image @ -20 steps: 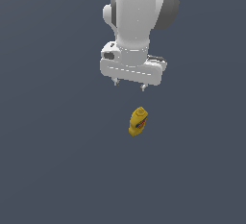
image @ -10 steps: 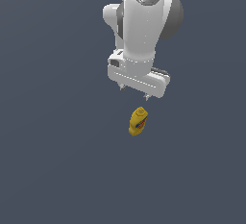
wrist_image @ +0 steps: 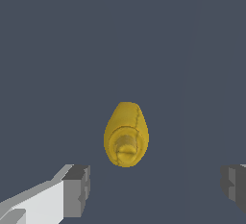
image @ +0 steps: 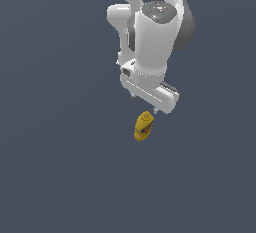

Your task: Pick up the object and move it to a goal position.

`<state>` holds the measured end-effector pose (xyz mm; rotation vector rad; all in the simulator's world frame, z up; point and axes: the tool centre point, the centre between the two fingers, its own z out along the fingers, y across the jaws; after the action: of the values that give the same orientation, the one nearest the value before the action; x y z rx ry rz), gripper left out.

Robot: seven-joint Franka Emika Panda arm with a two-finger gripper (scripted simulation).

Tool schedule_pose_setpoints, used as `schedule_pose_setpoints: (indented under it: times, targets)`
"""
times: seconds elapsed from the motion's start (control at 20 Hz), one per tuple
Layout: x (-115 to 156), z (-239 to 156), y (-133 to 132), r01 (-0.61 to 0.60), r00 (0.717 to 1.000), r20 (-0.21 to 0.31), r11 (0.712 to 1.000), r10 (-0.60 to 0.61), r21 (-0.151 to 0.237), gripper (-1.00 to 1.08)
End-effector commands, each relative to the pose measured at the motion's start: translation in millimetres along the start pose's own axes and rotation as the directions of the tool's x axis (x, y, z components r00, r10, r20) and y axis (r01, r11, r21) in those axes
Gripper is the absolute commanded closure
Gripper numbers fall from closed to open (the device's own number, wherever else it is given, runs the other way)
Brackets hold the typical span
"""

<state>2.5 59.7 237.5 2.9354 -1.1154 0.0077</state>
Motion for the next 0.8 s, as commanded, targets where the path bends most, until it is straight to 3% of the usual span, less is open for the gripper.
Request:
schedule_pose_setpoints:
  times: [0.0, 0.75]
  targets:
    - [-0.5, 4.8, -4.6, -0.049, 0.999, 0.001, 0.999, 0.049, 0.000, -0.92]
    - [-2.3, 16.8, -15.4, -0.160, 0.987, 0.005, 0.987, 0.160, -0.001, -0.92]
